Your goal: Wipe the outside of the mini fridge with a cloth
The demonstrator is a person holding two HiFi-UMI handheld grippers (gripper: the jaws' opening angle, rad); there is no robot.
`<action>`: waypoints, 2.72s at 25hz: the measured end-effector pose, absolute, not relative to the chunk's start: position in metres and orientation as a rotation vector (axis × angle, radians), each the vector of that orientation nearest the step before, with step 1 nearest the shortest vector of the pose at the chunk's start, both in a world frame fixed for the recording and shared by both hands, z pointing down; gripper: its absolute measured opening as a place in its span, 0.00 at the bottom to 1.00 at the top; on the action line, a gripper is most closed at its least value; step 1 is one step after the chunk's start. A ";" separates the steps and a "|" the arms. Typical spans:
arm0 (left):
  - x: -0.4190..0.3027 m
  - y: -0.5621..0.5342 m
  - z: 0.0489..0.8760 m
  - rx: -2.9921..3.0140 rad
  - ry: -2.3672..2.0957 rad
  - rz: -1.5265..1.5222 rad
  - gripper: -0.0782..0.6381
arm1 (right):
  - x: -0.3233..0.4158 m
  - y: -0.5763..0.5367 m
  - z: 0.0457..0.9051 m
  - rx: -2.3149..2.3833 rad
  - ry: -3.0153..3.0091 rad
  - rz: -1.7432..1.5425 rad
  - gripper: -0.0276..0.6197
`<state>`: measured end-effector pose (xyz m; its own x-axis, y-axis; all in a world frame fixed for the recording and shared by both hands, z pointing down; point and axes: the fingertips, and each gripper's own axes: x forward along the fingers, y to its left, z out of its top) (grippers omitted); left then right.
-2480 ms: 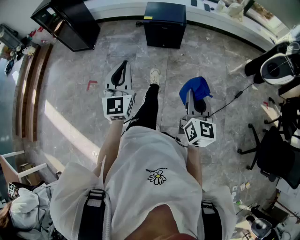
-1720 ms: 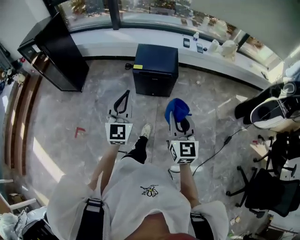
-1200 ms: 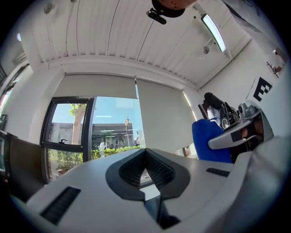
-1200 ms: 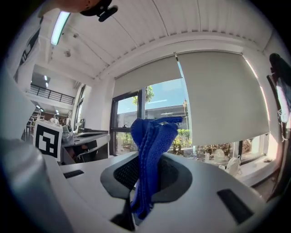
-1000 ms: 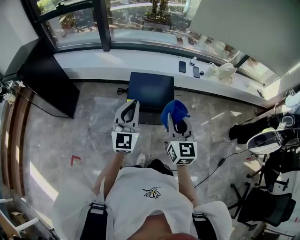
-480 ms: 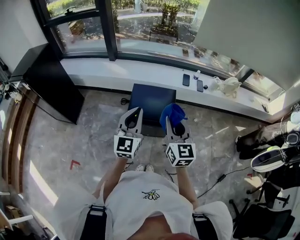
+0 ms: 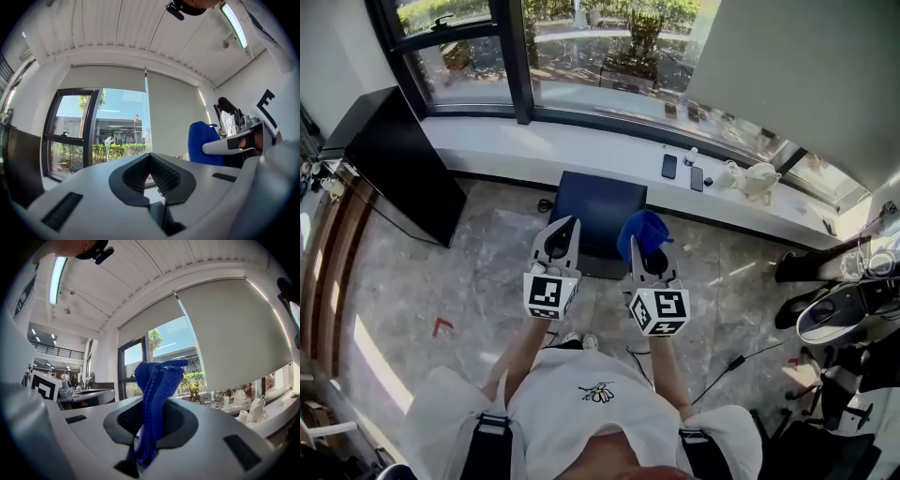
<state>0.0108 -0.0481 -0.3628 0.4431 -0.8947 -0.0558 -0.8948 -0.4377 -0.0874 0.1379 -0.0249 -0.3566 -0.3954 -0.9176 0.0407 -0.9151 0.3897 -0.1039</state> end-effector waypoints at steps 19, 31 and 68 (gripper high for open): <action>-0.032 -0.098 -0.345 -2.576 1.609 -0.062 0.12 | 0.104 -0.084 -0.334 -1.727 2.606 -0.246 0.16; -0.060 -0.167 -0.118 -2.593 1.639 -0.089 0.12 | 0.085 -0.146 -0.125 -1.617 2.684 -0.165 0.16; -0.118 -0.124 0.309 -2.598 1.670 0.142 0.12 | -0.079 -0.116 0.215 -1.068 2.847 0.059 0.16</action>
<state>-0.1179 -0.1239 0.3094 0.4125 -0.9050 -0.1040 -0.9096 -0.4155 0.0080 -0.0791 -0.1156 0.2153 -0.7491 -0.6537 -0.1071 -0.6577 0.7533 0.0015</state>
